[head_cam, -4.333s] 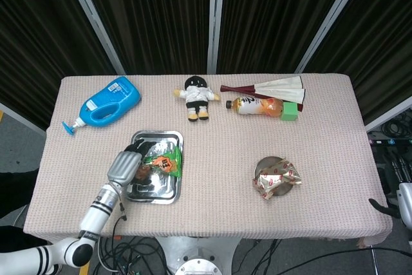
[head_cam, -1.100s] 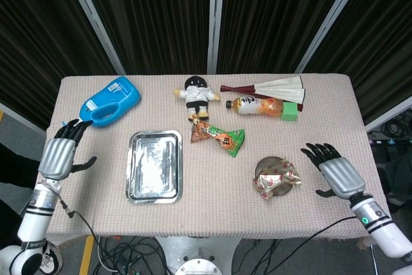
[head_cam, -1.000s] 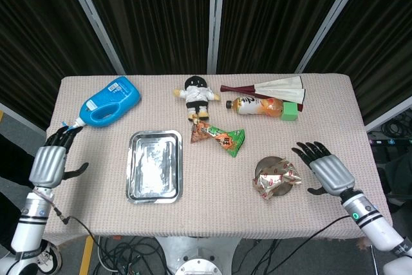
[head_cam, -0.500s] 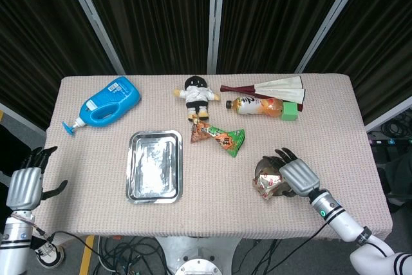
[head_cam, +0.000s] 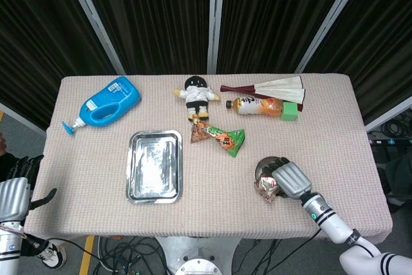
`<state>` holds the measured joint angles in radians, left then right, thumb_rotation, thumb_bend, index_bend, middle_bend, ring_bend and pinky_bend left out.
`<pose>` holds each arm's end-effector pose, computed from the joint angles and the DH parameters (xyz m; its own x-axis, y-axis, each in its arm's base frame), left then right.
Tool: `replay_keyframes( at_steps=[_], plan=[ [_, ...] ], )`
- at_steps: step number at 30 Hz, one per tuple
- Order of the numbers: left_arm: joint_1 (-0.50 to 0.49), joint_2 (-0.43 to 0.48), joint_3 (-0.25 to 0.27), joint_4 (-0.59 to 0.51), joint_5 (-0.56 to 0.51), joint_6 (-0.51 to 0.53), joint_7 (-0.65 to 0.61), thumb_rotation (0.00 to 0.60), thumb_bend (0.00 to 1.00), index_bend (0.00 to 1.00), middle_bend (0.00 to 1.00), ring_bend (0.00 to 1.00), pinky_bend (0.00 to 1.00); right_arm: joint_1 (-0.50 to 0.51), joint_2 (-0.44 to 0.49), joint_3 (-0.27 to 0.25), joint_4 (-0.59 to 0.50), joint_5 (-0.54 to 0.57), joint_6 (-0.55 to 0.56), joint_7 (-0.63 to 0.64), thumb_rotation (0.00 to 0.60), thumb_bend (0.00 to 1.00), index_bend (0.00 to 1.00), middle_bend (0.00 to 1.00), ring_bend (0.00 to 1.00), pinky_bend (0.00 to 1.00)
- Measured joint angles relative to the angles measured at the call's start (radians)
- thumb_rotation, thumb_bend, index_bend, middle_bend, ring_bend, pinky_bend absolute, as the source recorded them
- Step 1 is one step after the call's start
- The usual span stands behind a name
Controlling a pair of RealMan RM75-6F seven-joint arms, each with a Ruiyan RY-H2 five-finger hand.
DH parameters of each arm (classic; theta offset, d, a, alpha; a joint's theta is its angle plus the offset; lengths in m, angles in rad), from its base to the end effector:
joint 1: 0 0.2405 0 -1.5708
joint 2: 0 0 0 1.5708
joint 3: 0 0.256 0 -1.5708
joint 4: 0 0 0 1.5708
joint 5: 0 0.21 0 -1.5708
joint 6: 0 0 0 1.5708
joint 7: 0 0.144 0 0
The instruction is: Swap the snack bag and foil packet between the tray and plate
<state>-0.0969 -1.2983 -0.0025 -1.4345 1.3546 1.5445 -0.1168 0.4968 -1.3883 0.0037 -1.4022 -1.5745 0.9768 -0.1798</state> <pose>-0.3444 0.1753 0.1258 0.2835 -0.0296 0.9585 0.9525 0.1245 -0.2779 -0.2514 -0.2732 0.0144 0.6569 -0.2662 0.7054 -0.7181 -0.5060 0.4778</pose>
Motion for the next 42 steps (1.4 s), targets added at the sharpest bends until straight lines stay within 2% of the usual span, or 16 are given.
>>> replay_keyframes(
  at_steps=[4,6,10,15,19,21,26,30,32,38,42],
  plan=[
    [0.012,0.0,-0.001,0.01,0.008,-0.006,-0.02,0.6,0.19,0.16,0.19,0.08,0.2,-0.003,-0.013,0.005,0.011,-0.006,0.04,0.005,0.6,0.18,0.61,0.55,0.47,0.59],
    [0.018,-0.001,-0.003,0.015,0.014,-0.008,-0.028,0.6,0.19,0.16,0.19,0.08,0.2,-0.003,-0.017,0.01,0.015,-0.014,0.065,0.016,0.6,0.19,0.63,0.57,0.49,0.61],
    [0.028,0.003,-0.011,0.016,0.024,-0.001,-0.037,0.6,0.19,0.16,0.19,0.08,0.2,0.001,-0.001,0.021,-0.013,-0.025,0.094,0.036,0.6,0.18,0.64,0.56,0.49,0.61],
    [0.042,0.009,-0.017,0.013,0.035,0.009,-0.049,0.6,0.19,0.16,0.19,0.08,0.2,0.036,0.029,0.05,-0.117,-0.038,0.094,0.027,0.6,0.17,0.62,0.55,0.48,0.59],
    [0.051,0.009,-0.018,0.018,0.041,0.007,-0.067,0.6,0.19,0.16,0.19,0.08,0.2,0.092,0.023,0.082,-0.182,-0.014,0.027,-0.022,0.6,0.14,0.58,0.53,0.47,0.55],
    [0.055,0.008,-0.019,0.026,0.043,0.006,-0.075,0.6,0.2,0.16,0.2,0.08,0.2,0.123,0.006,0.101,-0.203,0.025,-0.023,-0.054,0.6,0.13,0.56,0.53,0.45,0.53],
    [0.064,0.003,-0.023,0.05,0.046,0.001,-0.096,0.6,0.2,0.16,0.2,0.08,0.2,0.199,-0.081,0.147,-0.218,0.154,-0.115,-0.154,0.6,0.07,0.44,0.48,0.37,0.43],
    [0.071,0.001,-0.028,0.068,0.045,-0.004,-0.113,0.6,0.2,0.16,0.2,0.08,0.2,0.258,-0.138,0.176,-0.217,0.23,-0.168,-0.196,0.6,0.0,0.18,0.28,0.15,0.21],
    [0.076,0.0,-0.031,0.075,0.044,-0.005,-0.119,0.6,0.2,0.16,0.2,0.08,0.2,0.283,-0.148,0.187,-0.22,0.258,-0.184,-0.219,0.6,0.0,0.1,0.23,0.08,0.15],
    [0.085,0.0,-0.036,0.084,0.05,-0.004,-0.134,0.6,0.2,0.16,0.2,0.08,0.2,0.304,-0.12,0.196,-0.257,0.284,-0.186,-0.24,0.6,0.0,0.04,0.18,0.03,0.11],
    [0.087,0.001,-0.038,0.081,0.059,-0.002,-0.133,0.6,0.2,0.16,0.2,0.08,0.2,0.299,-0.089,0.219,-0.277,0.295,-0.138,-0.233,0.6,0.0,0.03,0.18,0.03,0.1]
  ],
)
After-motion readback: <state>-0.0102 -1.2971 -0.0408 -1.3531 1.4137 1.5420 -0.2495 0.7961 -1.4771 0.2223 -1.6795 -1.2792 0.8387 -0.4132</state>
